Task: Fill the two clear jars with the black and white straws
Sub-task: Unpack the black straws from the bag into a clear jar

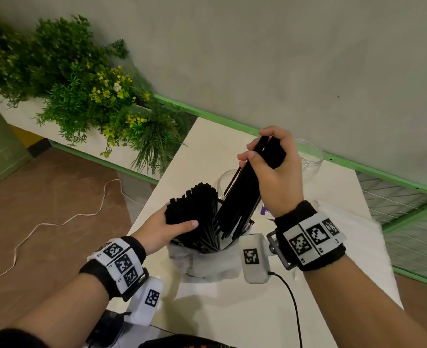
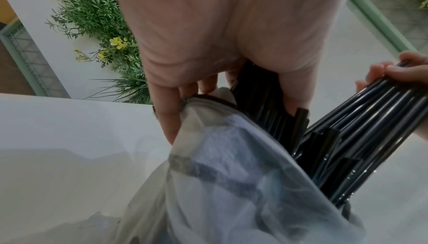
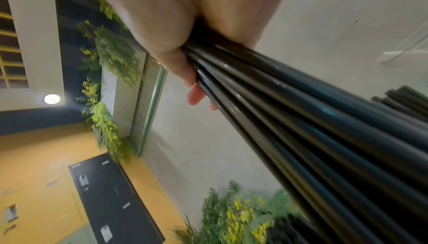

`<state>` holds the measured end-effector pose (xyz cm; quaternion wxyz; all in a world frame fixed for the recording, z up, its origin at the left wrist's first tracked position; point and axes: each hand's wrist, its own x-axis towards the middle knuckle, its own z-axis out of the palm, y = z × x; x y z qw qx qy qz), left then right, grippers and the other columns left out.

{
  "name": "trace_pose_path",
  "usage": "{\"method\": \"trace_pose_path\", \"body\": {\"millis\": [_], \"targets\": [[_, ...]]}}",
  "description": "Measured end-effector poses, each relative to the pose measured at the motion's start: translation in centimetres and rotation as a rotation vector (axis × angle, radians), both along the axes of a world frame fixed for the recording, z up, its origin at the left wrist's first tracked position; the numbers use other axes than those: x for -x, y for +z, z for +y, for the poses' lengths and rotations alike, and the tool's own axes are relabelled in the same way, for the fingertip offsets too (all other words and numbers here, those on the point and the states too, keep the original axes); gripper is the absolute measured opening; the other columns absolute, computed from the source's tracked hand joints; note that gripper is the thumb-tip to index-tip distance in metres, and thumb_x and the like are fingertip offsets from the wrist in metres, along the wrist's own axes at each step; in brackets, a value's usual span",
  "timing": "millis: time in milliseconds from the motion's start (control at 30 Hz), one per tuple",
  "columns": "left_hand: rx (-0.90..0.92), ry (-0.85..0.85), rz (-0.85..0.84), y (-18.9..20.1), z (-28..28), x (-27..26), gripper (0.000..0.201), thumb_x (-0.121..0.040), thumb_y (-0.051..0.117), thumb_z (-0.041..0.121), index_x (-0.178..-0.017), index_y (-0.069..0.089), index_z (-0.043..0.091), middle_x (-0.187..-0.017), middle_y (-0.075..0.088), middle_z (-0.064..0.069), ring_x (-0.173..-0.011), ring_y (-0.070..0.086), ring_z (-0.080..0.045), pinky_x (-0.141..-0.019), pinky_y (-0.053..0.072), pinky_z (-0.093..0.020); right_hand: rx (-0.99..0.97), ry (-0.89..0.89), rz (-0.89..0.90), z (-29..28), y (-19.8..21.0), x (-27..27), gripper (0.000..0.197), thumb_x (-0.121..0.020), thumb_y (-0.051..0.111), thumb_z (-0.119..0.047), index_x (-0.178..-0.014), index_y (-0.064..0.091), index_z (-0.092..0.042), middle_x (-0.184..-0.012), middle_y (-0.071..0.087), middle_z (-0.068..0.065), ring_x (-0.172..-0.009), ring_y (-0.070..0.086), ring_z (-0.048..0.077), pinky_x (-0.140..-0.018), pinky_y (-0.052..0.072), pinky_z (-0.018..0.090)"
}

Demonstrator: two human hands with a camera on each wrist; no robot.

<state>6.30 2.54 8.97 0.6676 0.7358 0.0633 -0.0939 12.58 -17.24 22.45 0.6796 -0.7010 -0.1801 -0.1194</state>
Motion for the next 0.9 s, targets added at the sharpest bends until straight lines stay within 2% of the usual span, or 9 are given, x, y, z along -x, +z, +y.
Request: {"method": "trace_pose_path", "body": {"millis": [100, 267, 333, 400, 467, 567, 633, 767, 900], "targets": [[-0.004, 0.0, 0.007, 0.3, 0.0, -0.1, 0.053, -0.078, 0.074, 0.026, -0.127, 0.054, 0.021, -0.115, 0.066, 0.012, -0.102, 0.061, 0.006, -0.078, 0.046, -0.006, -0.06, -0.028, 0.002, -0.8, 1.6, -0.9, 0.039, -0.088, 0.05, 0.016, -0.103, 0.051, -0.019, -0.087, 0.057, 0.007, -0.076, 0.066, 0.026, -0.078, 0.057, 0.049], [0.0, 0.01, 0.021, 0.6, -0.1, -0.5, 0.055, -0.078, 0.074, 0.026, -0.128, 0.052, 0.023, -0.117, 0.063, 0.013, -0.105, 0.058, 0.004, -0.082, 0.046, -0.009, -0.175, -0.131, -0.072, -2.4, 4.4, -2.6, 0.036, -0.087, 0.05, 0.014, -0.105, 0.05, -0.018, -0.086, 0.056, 0.008, -0.075, 0.065, 0.026, -0.074, 0.057, 0.044], [0.014, 0.014, 0.027, 0.6, 0.0, -0.5, 0.062, -0.073, 0.078, 0.033, -0.128, 0.052, 0.021, -0.117, 0.064, 0.011, -0.106, 0.059, 0.001, -0.091, 0.047, -0.018, -0.205, -0.17, -0.119, -2.8, 5.2, -3.4, 0.036, -0.087, 0.05, 0.013, -0.107, 0.049, -0.017, -0.087, 0.056, 0.009, -0.077, 0.065, 0.027, -0.075, 0.058, 0.045], [0.035, 0.007, 0.033, 0.7, 0.0, -0.5, 0.076, -0.063, 0.083, 0.046, -0.128, 0.052, 0.023, -0.117, 0.064, 0.012, -0.104, 0.06, 0.003, -0.09, 0.048, -0.018, -0.181, -0.206, -0.155, -2.8, 5.1, -4.2, 0.035, -0.088, 0.049, 0.012, -0.108, 0.048, -0.017, -0.089, 0.055, 0.009, -0.079, 0.066, 0.029, -0.078, 0.057, 0.048], [0.036, 0.004, 0.038, 0.8, 0.0, -0.5, 0.073, -0.064, 0.082, 0.043, -0.128, 0.053, 0.022, -0.116, 0.065, 0.012, -0.101, 0.061, 0.006, -0.081, 0.047, -0.009, -0.126, -0.238, -0.152, -2.4, 3.9, -4.9, 0.037, -0.089, 0.05, 0.01, -0.107, 0.048, -0.021, -0.09, 0.056, 0.007, -0.082, 0.068, 0.028, -0.082, 0.056, 0.052], [0.018, 0.015, 0.054, 1.0, -0.1, -0.6, 0.055, -0.078, 0.075, 0.023, -0.128, 0.052, 0.02, -0.115, 0.064, 0.013, -0.1, 0.059, 0.007, -0.076, 0.047, -0.005, -0.049, -0.278, -0.097, -1.9, 0.9, -5.9, 0.04, -0.089, 0.052, 0.007, -0.105, 0.049, -0.029, -0.09, 0.058, 0.001, -0.086, 0.069, 0.028, -0.085, 0.054, 0.052], [0.02, 0.014, 0.06, 0.9, -0.1, -0.5, 0.055, -0.079, 0.074, 0.02, -0.129, 0.051, 0.019, -0.116, 0.064, 0.012, -0.103, 0.059, 0.005, -0.077, 0.046, -0.005, -0.008, -0.298, -0.075, -1.7, -1.1, -6.1, 0.04, -0.089, 0.055, 0.004, -0.104, 0.049, -0.033, -0.09, 0.06, -0.003, -0.087, 0.069, 0.023, -0.086, 0.054, 0.046], [0.02, 0.033, 0.077, 1.0, 0.0, -0.6, 0.054, -0.078, 0.075, 0.02, -0.127, 0.053, 0.018, -0.115, 0.064, 0.008, -0.103, 0.06, 0.001, -0.078, 0.047, -0.009, 0.111, -0.298, -0.068, -1.3, -5.1, -5.6, 0.036, -0.087, 0.063, 0.001, -0.1, 0.051, -0.03, -0.09, 0.063, -0.005, -0.084, 0.064, 0.0, -0.083, 0.05, 0.021], [0.001, 0.033, 0.071, 1.0, -0.1, -0.5, 0.051, -0.077, 0.076, 0.022, -0.123, 0.054, 0.023, -0.113, 0.064, 0.012, -0.104, 0.059, 0.001, -0.091, 0.047, -0.019, 0.264, -0.266, 0.043, -2.0, -9.2, -4.9, 0.038, -0.083, 0.069, -0.005, -0.088, 0.054, -0.04, -0.092, 0.068, -0.002, -0.089, 0.063, 0.009, -0.085, 0.053, 0.028]]}}
